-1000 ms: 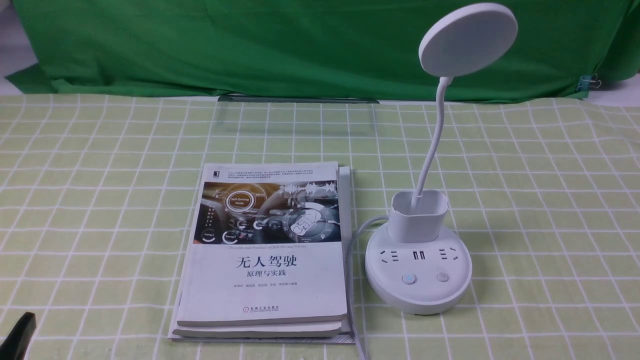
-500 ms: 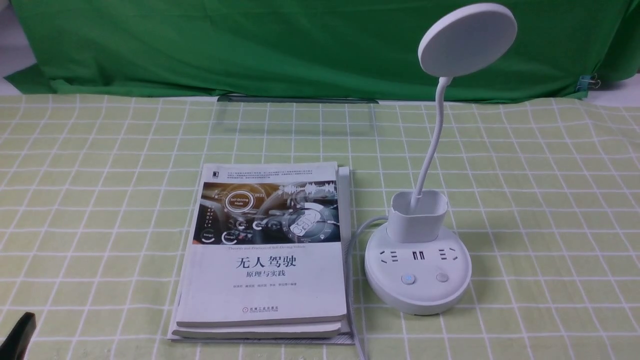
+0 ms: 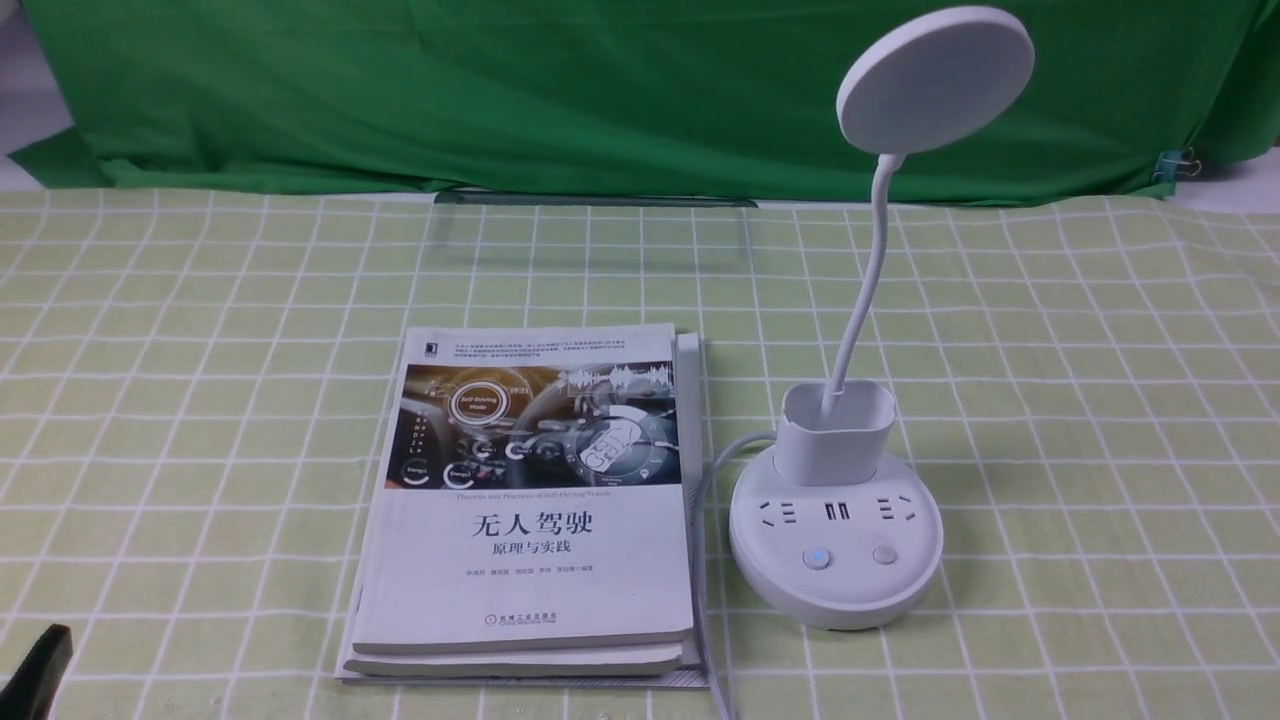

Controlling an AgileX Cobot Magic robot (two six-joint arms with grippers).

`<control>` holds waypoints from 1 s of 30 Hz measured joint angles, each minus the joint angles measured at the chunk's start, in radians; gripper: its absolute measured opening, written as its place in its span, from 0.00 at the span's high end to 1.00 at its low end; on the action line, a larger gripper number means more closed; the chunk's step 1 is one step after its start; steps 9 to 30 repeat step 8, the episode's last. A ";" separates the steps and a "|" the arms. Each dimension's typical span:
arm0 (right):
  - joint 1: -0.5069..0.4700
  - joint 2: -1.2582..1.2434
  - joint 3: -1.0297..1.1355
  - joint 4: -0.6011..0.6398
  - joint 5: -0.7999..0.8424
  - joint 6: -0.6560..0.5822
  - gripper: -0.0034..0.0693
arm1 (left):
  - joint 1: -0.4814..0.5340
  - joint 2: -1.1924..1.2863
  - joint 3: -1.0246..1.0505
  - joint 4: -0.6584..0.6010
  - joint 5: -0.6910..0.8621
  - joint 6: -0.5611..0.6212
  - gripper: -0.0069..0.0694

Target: Turn off the desk lamp on the green coffee tablecloth by hand.

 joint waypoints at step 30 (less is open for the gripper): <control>0.000 0.000 0.000 0.000 0.000 0.000 0.64 | 0.000 0.000 0.000 0.000 0.000 0.000 0.59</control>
